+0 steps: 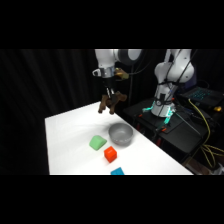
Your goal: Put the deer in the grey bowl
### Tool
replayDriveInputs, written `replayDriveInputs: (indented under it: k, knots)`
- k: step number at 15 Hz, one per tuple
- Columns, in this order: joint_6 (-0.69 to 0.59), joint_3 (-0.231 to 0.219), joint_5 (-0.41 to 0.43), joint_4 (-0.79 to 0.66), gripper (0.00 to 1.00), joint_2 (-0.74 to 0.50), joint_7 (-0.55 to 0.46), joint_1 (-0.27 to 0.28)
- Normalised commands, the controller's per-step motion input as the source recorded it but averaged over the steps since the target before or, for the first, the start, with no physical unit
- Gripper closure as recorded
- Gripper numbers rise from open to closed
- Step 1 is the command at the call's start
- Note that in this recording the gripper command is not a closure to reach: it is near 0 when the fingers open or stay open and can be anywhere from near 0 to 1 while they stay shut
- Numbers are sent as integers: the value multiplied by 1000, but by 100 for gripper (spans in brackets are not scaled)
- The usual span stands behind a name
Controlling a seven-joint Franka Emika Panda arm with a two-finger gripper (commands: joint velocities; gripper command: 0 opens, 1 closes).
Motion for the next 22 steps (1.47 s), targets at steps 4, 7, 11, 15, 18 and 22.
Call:
replayDriveInputs:
  k: [4,7,11,15,18,22]
  knots:
    - [604,121,190,-331,22,-50,-77,148]
    - [601,57,238,-106,22,275,-198,109]
    - [422,39,309,48,23,376,-315,80]
    - [201,80,257,284,0,398,-278,33]
    - [-55,42,24,322,0,219,-117,8]
    - [-328,-52,-251,264,0,33,99,65]
